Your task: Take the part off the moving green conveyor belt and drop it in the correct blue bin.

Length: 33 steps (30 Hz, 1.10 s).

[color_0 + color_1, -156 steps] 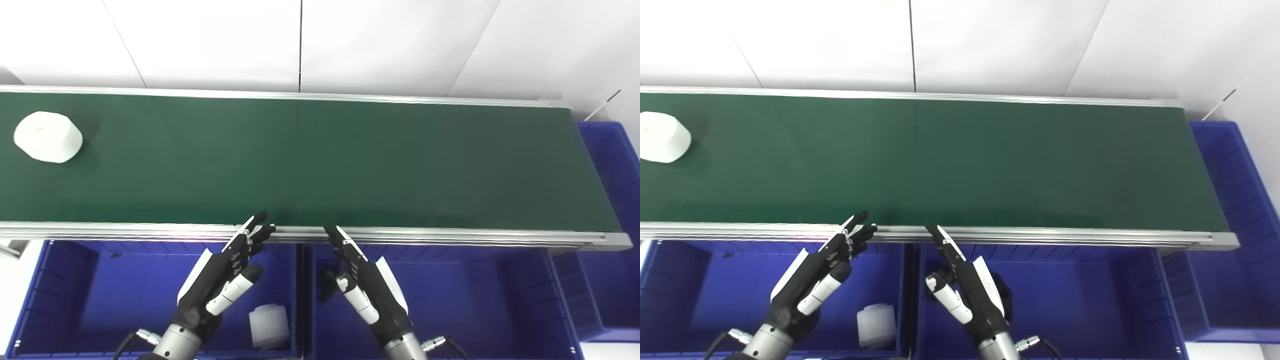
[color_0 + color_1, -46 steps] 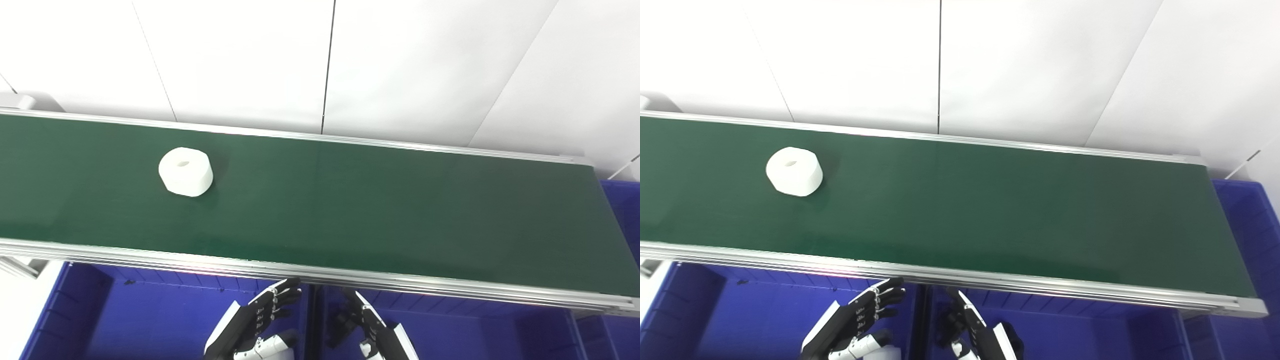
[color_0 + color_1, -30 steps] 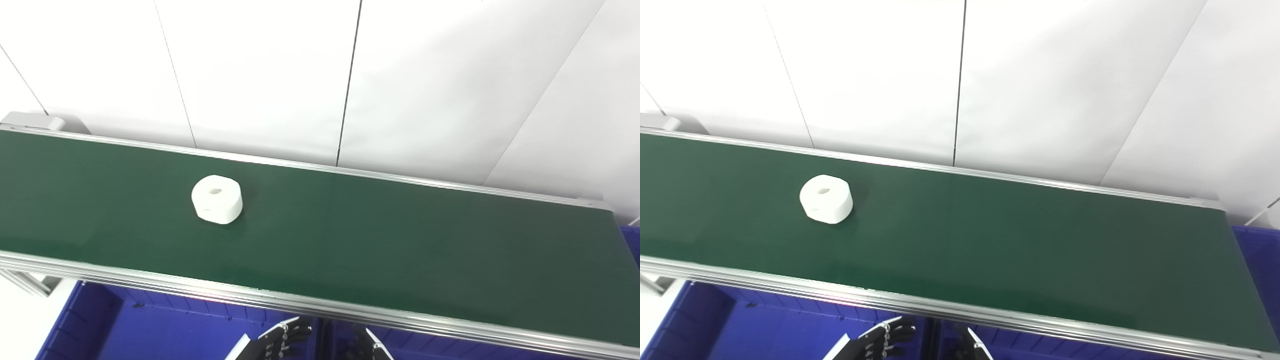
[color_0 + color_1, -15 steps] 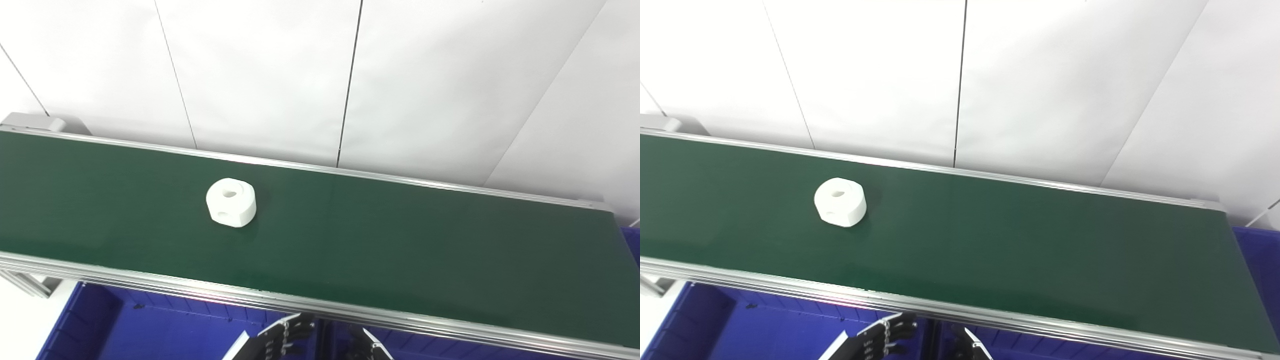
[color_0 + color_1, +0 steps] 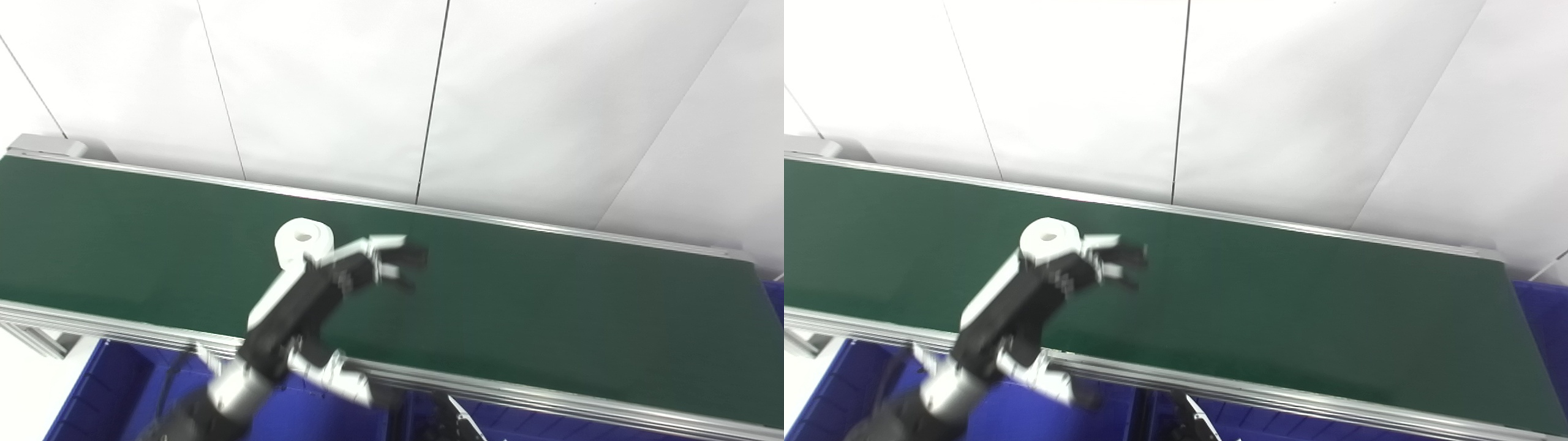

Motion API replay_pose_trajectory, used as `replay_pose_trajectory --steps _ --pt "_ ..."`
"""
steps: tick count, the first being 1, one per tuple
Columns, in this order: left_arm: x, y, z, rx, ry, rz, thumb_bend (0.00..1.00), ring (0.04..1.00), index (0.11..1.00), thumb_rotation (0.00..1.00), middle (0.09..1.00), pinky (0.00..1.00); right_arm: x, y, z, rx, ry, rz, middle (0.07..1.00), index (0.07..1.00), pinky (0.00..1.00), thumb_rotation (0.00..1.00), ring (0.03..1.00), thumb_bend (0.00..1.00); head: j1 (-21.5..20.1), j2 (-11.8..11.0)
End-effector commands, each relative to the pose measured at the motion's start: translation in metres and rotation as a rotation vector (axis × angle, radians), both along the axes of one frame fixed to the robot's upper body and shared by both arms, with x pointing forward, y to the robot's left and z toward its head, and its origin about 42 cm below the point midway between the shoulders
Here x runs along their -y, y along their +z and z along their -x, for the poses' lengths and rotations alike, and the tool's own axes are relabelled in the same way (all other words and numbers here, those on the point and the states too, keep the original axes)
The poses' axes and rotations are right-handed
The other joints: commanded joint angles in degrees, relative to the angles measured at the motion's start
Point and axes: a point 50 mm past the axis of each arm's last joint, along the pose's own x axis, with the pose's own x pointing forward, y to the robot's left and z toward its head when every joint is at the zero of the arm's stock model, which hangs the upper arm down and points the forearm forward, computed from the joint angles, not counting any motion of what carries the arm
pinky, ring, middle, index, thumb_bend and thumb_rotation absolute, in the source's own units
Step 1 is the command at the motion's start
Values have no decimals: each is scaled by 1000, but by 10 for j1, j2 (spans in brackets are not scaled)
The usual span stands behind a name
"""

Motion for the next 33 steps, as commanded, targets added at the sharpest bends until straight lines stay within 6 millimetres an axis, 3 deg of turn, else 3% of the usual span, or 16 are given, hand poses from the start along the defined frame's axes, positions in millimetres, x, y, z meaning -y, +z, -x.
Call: replay_pose_trajectory --steps 1,6,11,17,29,33 --pt "-5 12 -25 112 61 -132 1000 759 769 214 799 630 -3 3 -4 26 -3 -32 940 928 839 1000 909 887 1 -2" --pt "-6 27 -67 220 110 -377 997 820 807 211 848 726 -4 1 -4 12 -2 -39 927 921 818 1000 885 891 -1 -2" --pt "-5 44 -104 322 152 -635 1000 804 801 175 840 647 -5 1 -3 -4 -3 -43 923 920 832 1000 887 910 -4 -1" --pt "-4 50 -144 446 185 -965 1000 827 821 165 831 696 -6 0 -4 -10 0 -47 920 921 855 1000 893 909 -4 0" --pt "-2 24 -195 393 121 -1328 1000 855 838 153 856 817 -9 1 -4 -22 12 -68 928 928 826 1000 886 910 -8 2" --pt "0 13 -203 342 93 -1413 1000 874 855 181 872 852 -10 2 -3 -26 13 -74 930 931 824 1000 887 907 -9 4"
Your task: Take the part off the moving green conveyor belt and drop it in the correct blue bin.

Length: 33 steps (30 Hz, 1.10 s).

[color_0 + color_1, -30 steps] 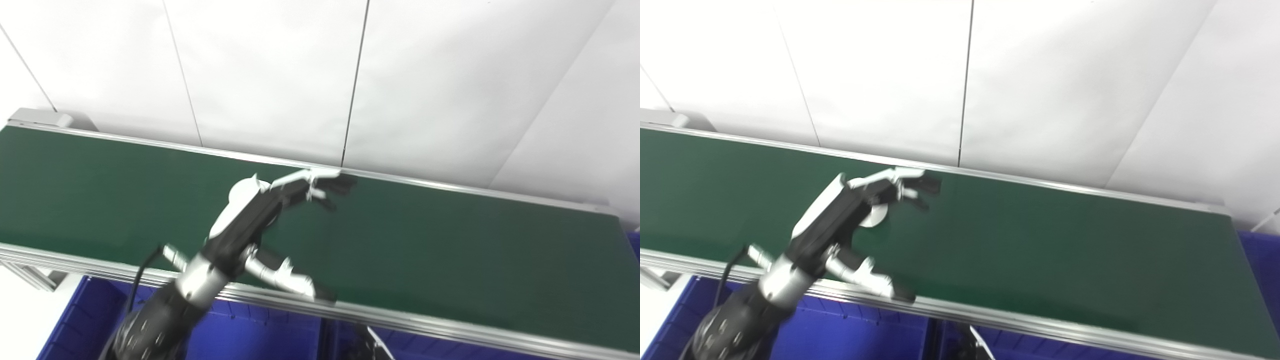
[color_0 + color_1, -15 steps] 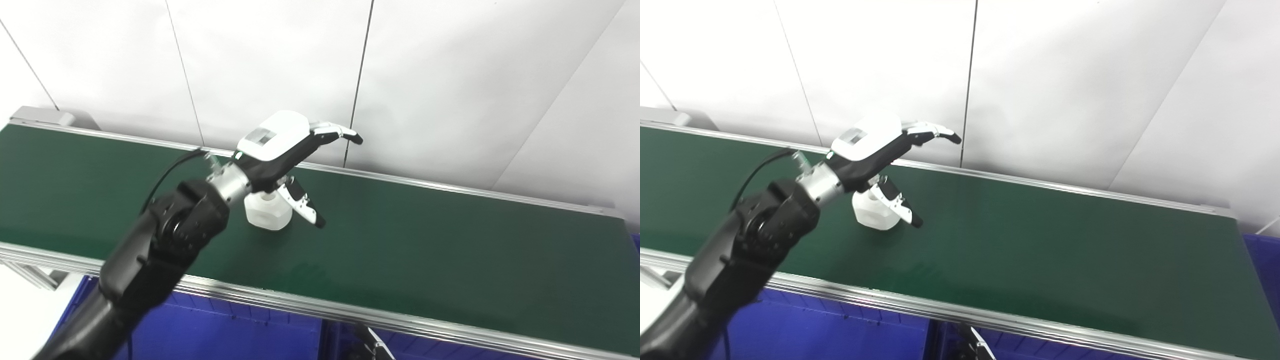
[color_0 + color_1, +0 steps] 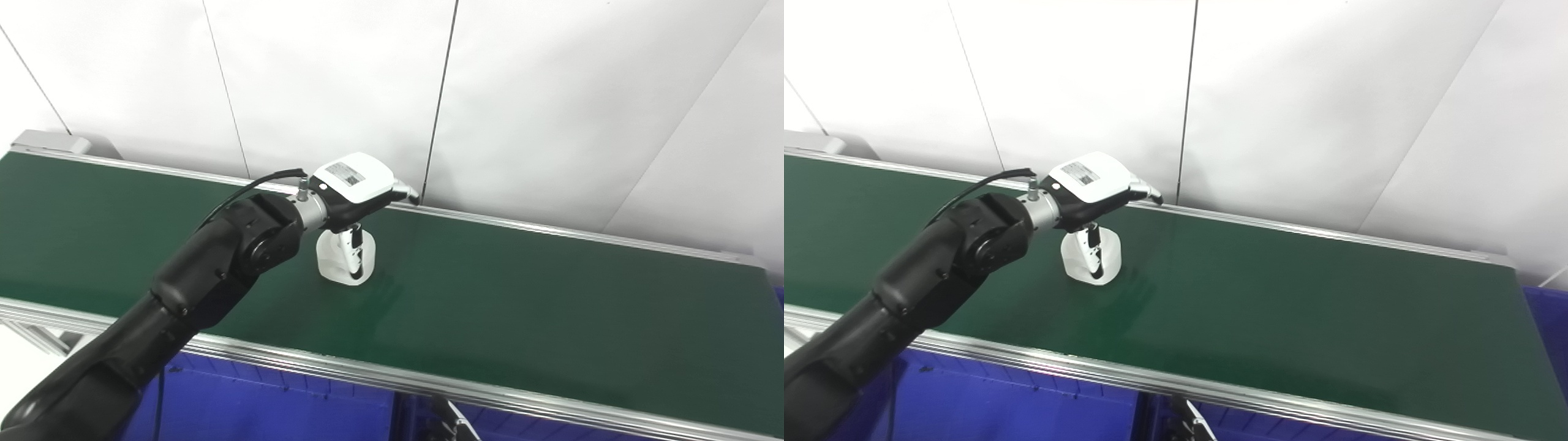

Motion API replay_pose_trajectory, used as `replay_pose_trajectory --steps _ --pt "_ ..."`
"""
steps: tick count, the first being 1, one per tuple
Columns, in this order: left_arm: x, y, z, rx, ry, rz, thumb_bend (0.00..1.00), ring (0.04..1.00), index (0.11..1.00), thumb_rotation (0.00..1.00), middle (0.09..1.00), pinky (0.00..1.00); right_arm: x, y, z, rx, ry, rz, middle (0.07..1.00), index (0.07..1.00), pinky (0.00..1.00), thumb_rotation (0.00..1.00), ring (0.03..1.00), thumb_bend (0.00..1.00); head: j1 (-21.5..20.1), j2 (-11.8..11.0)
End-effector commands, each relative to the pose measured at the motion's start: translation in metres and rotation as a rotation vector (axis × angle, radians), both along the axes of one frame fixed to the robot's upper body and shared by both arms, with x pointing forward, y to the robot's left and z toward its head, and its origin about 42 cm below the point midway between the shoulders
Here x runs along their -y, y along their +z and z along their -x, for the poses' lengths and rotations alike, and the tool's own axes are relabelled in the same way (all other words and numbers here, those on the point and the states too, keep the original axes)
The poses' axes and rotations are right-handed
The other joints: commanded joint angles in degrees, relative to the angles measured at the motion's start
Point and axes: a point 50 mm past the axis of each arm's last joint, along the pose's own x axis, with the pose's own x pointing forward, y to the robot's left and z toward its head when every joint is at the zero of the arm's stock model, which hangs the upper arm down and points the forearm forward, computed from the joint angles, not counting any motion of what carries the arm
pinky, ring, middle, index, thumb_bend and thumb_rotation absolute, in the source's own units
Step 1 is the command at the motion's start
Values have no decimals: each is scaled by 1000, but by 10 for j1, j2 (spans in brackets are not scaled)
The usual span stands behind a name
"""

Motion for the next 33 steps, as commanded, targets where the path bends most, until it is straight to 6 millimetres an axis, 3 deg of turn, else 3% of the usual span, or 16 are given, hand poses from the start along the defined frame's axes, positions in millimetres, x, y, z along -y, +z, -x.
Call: replay_pose_trajectory --steps 1,4,17,21,25,26,27,28,33 --pt "1 22 -11 56 -8 -40 1000 879 859 198 875 854 -6 7 -2 21 2 -25 929 931 826 1000 887 906 0 1" --pt "3 11 -12 11 7 -75 1000 880 858 243 875 847 -7 8 -1 20 4 -28 930 932 840 1000 892 901 -2 3" --pt "7 -25 -11 -23 39 -68 1000 864 834 254 860 831 -9 12 2 9 7 -32 927 929 832 1000 886 907 -7 10" --pt "12 -41 -12 -5 36 -10 990 817 787 188 818 777 -10 14 3 3 5 -35 928 929 826 999 880 911 -9 13" --pt "15 -59 -13 21 22 153 892 647 661 49 691 577 -10 16 4 5 8 -31 928 930 826 1000 880 910 -11 15" --pt "16 -63 -13 29 14 195 711 593 580 51 650 518 -10 16 4 4 8 -33 928 931 827 1000 881 908 -12 16" --pt "18 -68 -12 32 9 224 600 507 533 21 551 432 -10 16 4 2 6 -36 928 930 824 1000 880 908 -13 16" --pt "19 -71 -11 32 7 247 554 472 514 8 509 399 -11 16 5 1 5 -38 928 929 822 997 880 908 -13 17" --pt "27 -83 -6 -9 32 335 522 458 496 0 486 381 -11 17 6 4 3 -37 925 925 819 998 878 897 -15 18"
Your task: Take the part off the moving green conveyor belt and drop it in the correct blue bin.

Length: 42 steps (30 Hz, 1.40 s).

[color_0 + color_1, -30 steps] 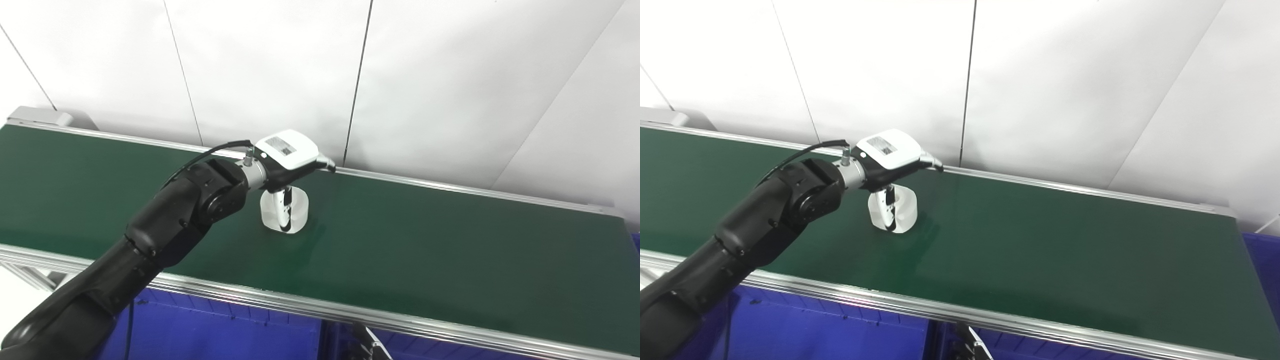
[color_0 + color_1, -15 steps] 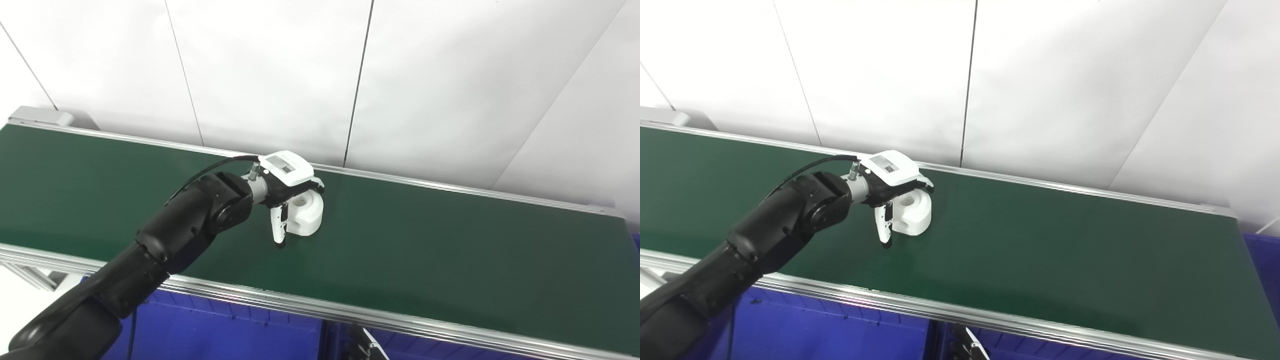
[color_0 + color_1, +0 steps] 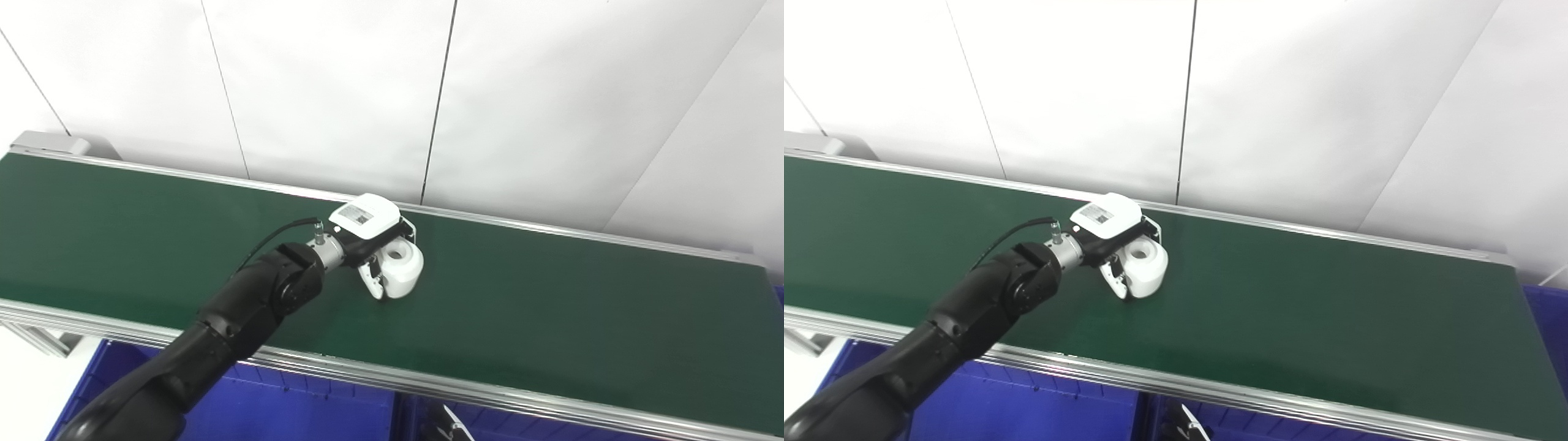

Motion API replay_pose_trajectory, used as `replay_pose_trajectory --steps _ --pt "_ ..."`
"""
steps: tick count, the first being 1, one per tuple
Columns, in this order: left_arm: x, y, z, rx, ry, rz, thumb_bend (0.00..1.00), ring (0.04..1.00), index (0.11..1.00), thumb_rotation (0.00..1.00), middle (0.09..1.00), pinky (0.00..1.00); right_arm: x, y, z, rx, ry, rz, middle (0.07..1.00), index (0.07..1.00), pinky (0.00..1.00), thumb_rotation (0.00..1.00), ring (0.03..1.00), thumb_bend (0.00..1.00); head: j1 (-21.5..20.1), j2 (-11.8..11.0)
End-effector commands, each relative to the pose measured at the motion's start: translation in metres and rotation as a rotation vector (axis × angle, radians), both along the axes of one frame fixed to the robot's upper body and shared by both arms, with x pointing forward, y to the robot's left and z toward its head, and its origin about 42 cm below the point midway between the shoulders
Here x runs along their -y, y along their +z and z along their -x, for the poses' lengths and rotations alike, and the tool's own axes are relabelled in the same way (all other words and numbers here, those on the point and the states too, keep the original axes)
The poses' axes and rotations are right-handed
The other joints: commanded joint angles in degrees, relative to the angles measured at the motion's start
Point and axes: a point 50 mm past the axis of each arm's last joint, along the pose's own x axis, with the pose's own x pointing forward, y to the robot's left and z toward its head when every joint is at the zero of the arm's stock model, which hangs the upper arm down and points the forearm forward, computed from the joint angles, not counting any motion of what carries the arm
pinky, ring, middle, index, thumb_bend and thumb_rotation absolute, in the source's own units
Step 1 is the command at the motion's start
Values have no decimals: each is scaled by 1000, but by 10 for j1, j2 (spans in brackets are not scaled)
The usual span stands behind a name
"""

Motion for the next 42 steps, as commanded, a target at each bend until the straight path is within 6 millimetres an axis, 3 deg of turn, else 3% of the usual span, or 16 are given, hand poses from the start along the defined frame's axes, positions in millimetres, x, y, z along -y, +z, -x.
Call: replay_pose_trajectory --steps 1,10,15,17,23,27,32,34,42 --pt "4 10 -4 29 1 53 521 460 494 0 487 384 -6 9 -1 27 -6 -26 924 925 817 998 877 897 0 0" --pt "7 13 0 42 -13 77 520 417 510 0 457 342 -8 11 -1 18 -9 -28 924 924 822 996 879 908 -1 3" --pt "3 32 4 87 -44 74 521 412 511 0 454 338 -9 13 -1 21 -8 -25 922 922 820 1000 876 917 0 9" --pt "0 48 9 114 -64 87 521 402 509 0 458 320 -9 16 -1 22 -7 -23 920 923 825 1000 877 926 5 22" --pt "-22 107 47 184 -103 174 521 448 490 0 490 352 -5 27 -1 25 -3 -26 937 942 861 1000 895 920 29 65" --pt "-37 128 71 202 -106 180 520 465 485 0 495 372 -1 35 -2 31 0 -30 949 956 878 1000 909 898 52 95" --pt "-55 137 101 211 -81 189 520 417 501 0 478 316 7 47 -3 33 -1 -21 952 970 916 1000 921 874 84 127" --pt "-65 138 118 202 -53 197 519 386 514 0 461 286 14 51 -3 34 -3 -25 953 970 927 1000 925 866 114 150" --pt "-94 129 175 122 52 193 520 385 513 0 461 290 37 66 -7 39 -4 -33 928 950 870 999 890 835 196 183"
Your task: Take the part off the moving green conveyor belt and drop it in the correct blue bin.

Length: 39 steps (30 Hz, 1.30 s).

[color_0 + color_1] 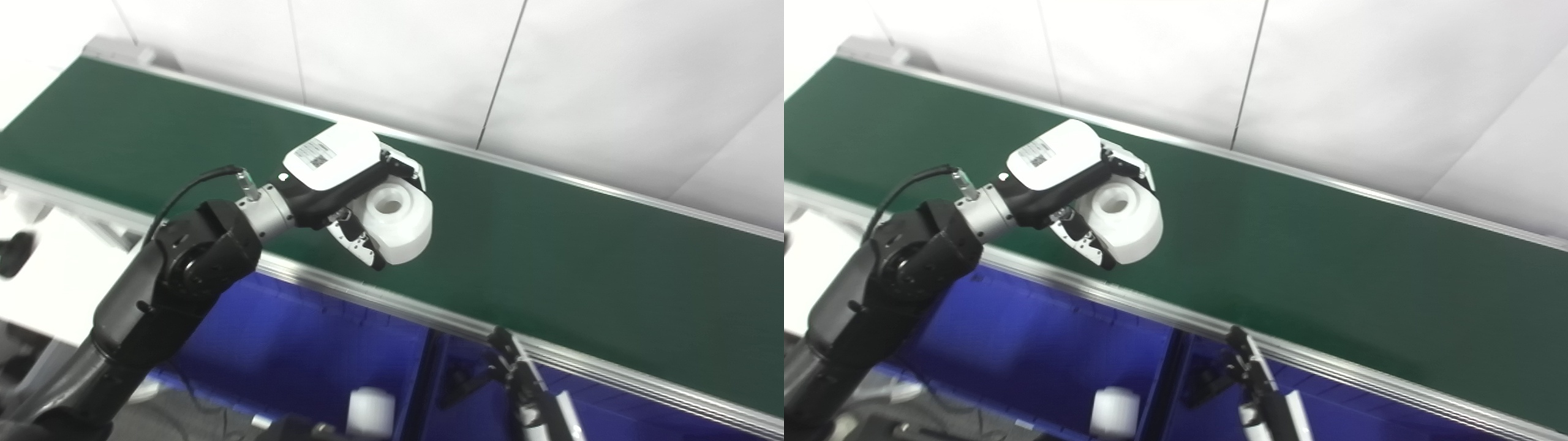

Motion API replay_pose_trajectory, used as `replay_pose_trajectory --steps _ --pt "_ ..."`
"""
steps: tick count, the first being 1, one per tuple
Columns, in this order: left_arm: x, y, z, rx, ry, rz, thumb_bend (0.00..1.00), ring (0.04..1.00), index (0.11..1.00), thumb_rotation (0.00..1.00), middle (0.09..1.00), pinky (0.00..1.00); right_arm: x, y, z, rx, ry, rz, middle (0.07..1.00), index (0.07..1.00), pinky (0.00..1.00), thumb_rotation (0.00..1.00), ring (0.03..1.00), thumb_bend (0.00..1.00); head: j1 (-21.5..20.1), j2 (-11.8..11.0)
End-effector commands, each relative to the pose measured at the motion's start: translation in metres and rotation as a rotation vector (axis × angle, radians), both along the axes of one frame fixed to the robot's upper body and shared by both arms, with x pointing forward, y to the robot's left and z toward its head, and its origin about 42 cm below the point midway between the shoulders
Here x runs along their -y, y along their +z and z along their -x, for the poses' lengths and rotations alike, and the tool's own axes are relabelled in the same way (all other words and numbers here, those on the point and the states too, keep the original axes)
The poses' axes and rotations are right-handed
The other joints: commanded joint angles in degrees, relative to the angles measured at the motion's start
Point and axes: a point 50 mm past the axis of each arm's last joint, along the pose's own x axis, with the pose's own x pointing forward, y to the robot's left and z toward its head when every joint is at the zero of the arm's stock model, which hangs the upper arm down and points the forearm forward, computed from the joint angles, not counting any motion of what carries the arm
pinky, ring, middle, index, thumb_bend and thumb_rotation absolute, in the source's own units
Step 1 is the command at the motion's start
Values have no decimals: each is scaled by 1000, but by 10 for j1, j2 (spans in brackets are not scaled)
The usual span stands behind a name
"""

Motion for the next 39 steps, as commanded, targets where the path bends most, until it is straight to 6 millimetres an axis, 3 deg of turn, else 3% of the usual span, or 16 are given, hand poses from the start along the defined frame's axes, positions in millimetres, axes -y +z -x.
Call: replay_pose_trajectory --steps 1,8,11,18,22,29,34,37,39 --pt "-7 9 12 14 17 -6 520 399 510 0 467 305 3 12 -3 23 2 -34 925 947 866 994 887 829 21 8" --pt "-20 -4 53 -47 86 -34 521 424 503 0 473 323 18 15 -10 18 10 -32 920 942 855 996 889 850 59 12" --pt "-27 -9 64 -64 110 -50 520 339 510 0 463 258 19 14 -10 10 13 -39 919 942 856 995 887 867 60 11" --pt "-46 -35 87 -132 171 -86 519 400 517 0 455 310 17 11 -8 -6 17 -50 909 930 836 981 880 869 59 5" --pt "-53 -53 92 -174 206 -115 519 403 511 0 465 312 13 11 -7 -10 21 -56 910 931 833 971 876 863 57 4" --pt "-68 -103 96 -282 272 -204 517 381 520 0 446 289 7 12 -9 -14 36 -67 910 930 842 981 880 868 60 0" --pt "-77 -130 95 -309 291 -236 515 305 520 0 408 224 1 14 -11 -6 45 -77 912 932 840 980 883 866 57 -2" --pt "-81 -138 95 -337 301 -268 522 290 491 0 468 217 -2 14 -12 -1 47 -84 912 933 838 976 884 858 55 -3" --pt "-83 -142 95 -359 304 -286 518 316 511 0 437 240 -4 15 -13 6 46 -87 910 932 836 974 882 854 53 -4"
